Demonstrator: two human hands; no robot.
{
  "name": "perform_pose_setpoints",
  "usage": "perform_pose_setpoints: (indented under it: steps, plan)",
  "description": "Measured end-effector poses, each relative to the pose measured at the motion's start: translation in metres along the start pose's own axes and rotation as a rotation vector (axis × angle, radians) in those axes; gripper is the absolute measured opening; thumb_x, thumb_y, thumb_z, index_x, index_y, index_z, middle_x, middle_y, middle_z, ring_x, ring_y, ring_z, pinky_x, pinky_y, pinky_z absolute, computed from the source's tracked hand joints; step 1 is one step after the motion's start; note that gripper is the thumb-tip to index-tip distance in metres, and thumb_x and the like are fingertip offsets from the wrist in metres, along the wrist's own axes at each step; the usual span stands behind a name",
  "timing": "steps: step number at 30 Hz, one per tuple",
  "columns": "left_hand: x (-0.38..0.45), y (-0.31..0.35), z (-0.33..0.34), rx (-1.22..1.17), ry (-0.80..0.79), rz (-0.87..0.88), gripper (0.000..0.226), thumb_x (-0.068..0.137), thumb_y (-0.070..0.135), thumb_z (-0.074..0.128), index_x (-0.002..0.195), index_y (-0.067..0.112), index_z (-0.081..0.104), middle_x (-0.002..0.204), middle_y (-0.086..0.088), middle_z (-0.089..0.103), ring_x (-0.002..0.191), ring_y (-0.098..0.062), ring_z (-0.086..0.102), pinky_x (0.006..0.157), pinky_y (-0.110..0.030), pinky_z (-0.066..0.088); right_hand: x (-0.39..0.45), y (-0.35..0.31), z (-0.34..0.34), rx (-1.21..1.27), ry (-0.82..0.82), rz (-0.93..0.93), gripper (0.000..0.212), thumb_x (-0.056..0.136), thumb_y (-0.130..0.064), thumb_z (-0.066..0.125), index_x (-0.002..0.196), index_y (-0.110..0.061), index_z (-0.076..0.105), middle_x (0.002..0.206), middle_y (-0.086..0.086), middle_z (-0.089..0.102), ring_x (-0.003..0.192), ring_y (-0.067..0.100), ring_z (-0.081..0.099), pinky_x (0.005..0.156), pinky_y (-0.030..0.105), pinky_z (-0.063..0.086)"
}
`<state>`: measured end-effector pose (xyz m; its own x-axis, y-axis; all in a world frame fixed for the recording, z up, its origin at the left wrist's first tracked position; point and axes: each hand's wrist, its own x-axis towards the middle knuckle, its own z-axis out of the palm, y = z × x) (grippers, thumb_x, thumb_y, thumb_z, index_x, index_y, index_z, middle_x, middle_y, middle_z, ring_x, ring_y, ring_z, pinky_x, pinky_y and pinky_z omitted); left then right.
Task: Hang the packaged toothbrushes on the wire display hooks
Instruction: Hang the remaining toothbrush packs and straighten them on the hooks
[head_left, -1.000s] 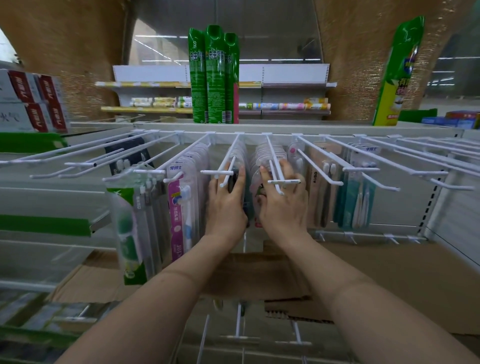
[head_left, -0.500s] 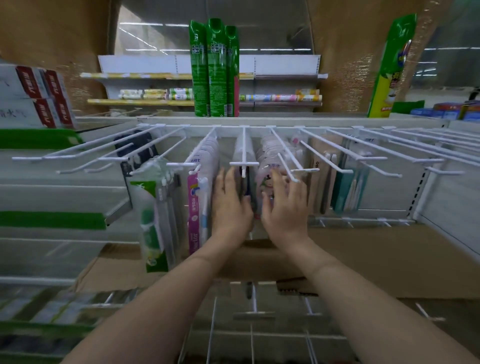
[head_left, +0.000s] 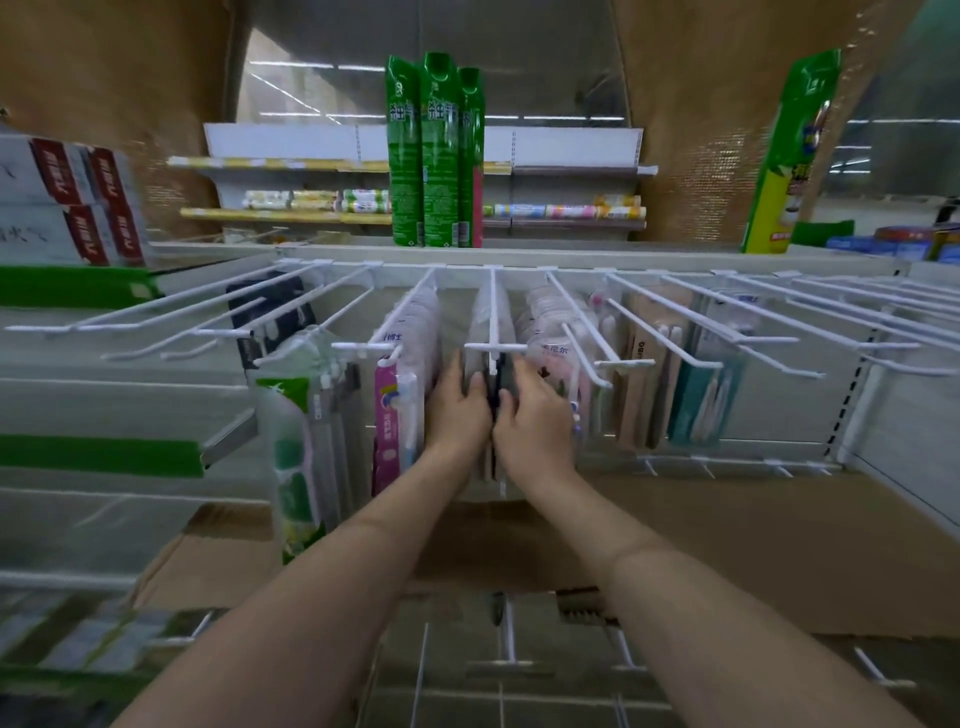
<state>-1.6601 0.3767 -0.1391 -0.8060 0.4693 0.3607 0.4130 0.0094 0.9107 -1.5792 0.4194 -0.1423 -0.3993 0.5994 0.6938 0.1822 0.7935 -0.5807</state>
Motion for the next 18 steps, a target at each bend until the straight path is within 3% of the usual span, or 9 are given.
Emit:
perform_pose_setpoints:
  steps: [2,5,7,10,13,16,18]
  plan:
    - [0.004,-0.003,0.004,0.014,0.009,-0.025,0.038,0.105,0.022,0.044,0.141,0.02,0.055,0.134,-0.009,0.064,0.126,-0.026,0.056,0.11,-0.041,0.042,0.002,0.003,0.001,0.016,-0.002,0.001,0.04,0.095,-0.003,0.053,0.135,-0.004,0.058,0.131,0.015,0.064,0.125,0.03,0.056,0.103,0.032,0.039]
    - [0.006,-0.002,0.007,0.012,0.014,-0.04,0.033,0.105,0.018,0.042,0.133,0.016,0.06,0.112,-0.006,0.068,0.104,-0.021,0.06,0.088,-0.028,0.043,0.004,0.007,0.003,0.04,-0.004,-0.014,0.032,0.092,0.001,0.053,0.121,-0.005,0.063,0.117,0.013,0.067,0.111,0.033,0.06,0.086,0.03,0.038]
    - [0.008,-0.001,0.007,0.016,0.019,-0.044,0.031,0.105,0.017,0.042,0.129,0.013,0.061,0.108,-0.008,0.069,0.101,-0.022,0.061,0.083,-0.027,0.04,0.003,0.007,0.003,0.032,-0.002,-0.024,0.036,0.091,0.002,0.054,0.125,-0.004,0.063,0.119,0.014,0.068,0.112,0.033,0.061,0.091,0.033,0.041]
    - [0.009,-0.003,0.007,-0.008,0.006,-0.025,0.033,0.102,0.024,0.043,0.131,0.021,0.059,0.114,-0.011,0.07,0.108,-0.03,0.064,0.095,-0.04,0.05,-0.003,0.013,-0.001,-0.071,0.195,-0.183,0.035,0.085,0.005,0.062,0.119,0.0,0.07,0.116,0.016,0.071,0.109,0.033,0.067,0.108,0.026,0.036]
    - [0.005,-0.004,0.006,-0.012,0.005,-0.013,0.041,0.094,0.044,0.04,0.132,0.038,0.054,0.12,-0.007,0.069,0.111,-0.031,0.065,0.098,-0.052,0.053,-0.005,0.026,-0.007,-0.325,0.398,-0.334,0.033,0.086,-0.001,0.065,0.119,-0.007,0.072,0.123,0.017,0.065,0.109,0.041,0.063,0.1,0.052,0.047]
    - [0.002,-0.001,0.007,-0.01,0.016,-0.004,0.042,0.097,0.042,0.043,0.139,0.042,0.049,0.125,-0.005,0.067,0.116,-0.031,0.063,0.101,-0.054,0.051,-0.005,0.036,-0.008,-0.54,0.353,-0.34,0.045,0.09,-0.014,0.063,0.135,-0.011,0.063,0.139,0.021,0.054,0.117,0.046,0.055,0.099,0.057,0.044]
    - [0.001,-0.002,0.008,-0.013,0.018,-0.008,0.044,0.1,0.041,0.044,0.144,0.043,0.045,0.13,-0.006,0.066,0.119,-0.032,0.061,0.102,-0.055,0.05,-0.004,0.038,-0.008,-0.562,0.288,-0.313,0.052,0.09,-0.018,0.063,0.141,-0.011,0.058,0.137,0.022,0.054,0.117,0.047,0.054,0.101,0.058,0.043]
